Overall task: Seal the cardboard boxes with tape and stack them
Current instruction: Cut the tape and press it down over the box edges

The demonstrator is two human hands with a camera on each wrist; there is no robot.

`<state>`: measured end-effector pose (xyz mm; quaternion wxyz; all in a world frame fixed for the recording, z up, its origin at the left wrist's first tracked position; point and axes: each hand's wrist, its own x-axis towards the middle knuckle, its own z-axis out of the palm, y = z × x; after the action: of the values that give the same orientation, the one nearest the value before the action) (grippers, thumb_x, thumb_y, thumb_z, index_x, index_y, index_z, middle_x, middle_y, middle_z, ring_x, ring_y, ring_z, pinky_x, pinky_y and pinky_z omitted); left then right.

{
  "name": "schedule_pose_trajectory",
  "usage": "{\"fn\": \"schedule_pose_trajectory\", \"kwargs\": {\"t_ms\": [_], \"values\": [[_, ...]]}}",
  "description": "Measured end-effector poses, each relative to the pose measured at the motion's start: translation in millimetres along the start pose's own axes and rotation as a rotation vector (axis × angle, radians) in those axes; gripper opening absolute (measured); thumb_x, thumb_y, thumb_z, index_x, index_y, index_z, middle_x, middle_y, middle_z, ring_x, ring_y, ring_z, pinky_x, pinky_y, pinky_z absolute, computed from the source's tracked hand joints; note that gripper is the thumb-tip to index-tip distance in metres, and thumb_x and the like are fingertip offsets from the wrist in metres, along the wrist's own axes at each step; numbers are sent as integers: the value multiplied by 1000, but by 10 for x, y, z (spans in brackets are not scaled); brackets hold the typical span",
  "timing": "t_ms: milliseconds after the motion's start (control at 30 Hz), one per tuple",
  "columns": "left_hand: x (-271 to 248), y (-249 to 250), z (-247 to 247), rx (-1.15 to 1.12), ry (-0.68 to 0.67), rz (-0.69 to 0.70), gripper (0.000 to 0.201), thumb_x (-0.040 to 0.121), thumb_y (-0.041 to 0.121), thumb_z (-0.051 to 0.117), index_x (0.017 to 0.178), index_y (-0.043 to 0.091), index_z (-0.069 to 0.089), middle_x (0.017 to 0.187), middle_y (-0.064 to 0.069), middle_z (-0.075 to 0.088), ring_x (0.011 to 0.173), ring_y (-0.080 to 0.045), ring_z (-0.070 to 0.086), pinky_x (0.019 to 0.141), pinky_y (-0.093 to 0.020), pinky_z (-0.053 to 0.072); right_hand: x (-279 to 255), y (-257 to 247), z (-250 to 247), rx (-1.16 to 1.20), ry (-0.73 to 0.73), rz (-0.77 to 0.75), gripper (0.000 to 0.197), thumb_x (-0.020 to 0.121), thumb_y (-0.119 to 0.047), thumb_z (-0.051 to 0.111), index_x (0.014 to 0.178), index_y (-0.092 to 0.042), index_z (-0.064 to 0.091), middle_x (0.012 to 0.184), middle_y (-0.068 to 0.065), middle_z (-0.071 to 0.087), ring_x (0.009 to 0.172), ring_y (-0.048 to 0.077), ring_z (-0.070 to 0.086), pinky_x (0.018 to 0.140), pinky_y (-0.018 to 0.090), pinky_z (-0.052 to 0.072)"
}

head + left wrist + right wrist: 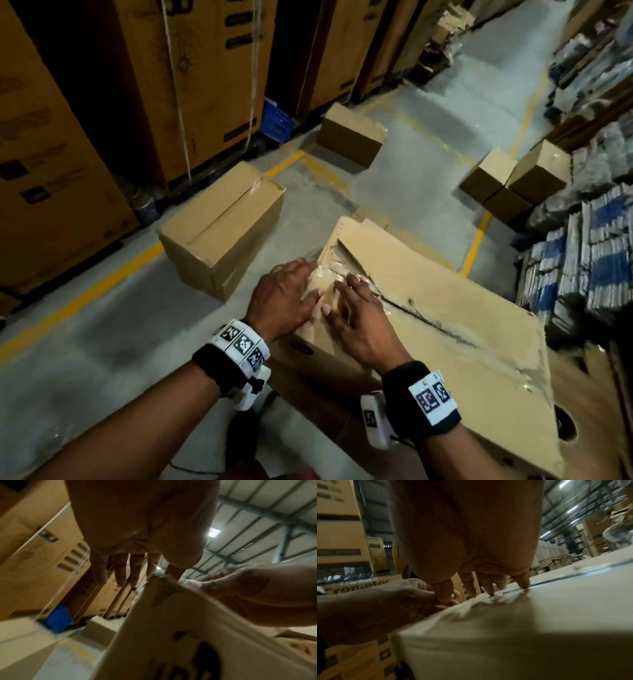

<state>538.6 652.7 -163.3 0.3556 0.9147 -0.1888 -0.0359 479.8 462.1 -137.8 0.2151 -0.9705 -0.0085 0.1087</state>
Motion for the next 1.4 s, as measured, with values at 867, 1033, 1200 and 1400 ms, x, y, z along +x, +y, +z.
{"fn": "schedule_pose_trajectory", "kwargs": {"t_ms": [867, 1033, 1200, 1400], "values": [[-332, 1905, 1249, 388, -295, 618, 25, 104, 29, 59, 118, 40, 76, 137, 18, 67, 127, -17, 65, 92, -44, 60, -2314, 1794, -685, -163, 46, 531, 79, 88, -29, 64, 160, -31, 30, 173, 13, -2, 121, 33, 63, 96, 43, 53], [-1, 1420, 939, 495, -98, 433, 35, 89, 16, 61, 112, 34, 80, 127, 10, 74, 114, -22, 72, 86, -36, 60, -1972, 1376, -543, -132, -43, 297, 55, 92, -30, 63, 142, -14, 48, 158, 22, 36, 112, 39, 66, 91, 42, 55], [-48, 1388, 733, 228, 96, 264, 46, 89, 48, 48, 112, 26, 81, 114, 0, 79, 98, -25, 76, 83, -31, 57, -1752, 1208, -437, 391, 143, 11, 51, 77, -42, 51, 120, -29, 74, 123, -9, 74, 111, 9, 70, 93, 25, 55], [-494, 1323, 1014, 432, -182, 219, 90, 88, 90, 30, 161, 38, 32, 173, 0, 15, 160, -22, 14, 126, -51, 18, -1614, 1937, -552, 117, 334, 260, 65, 88, -54, 69, 149, -41, 50, 166, 11, 32, 150, 31, 36, 118, 43, 38]]}}
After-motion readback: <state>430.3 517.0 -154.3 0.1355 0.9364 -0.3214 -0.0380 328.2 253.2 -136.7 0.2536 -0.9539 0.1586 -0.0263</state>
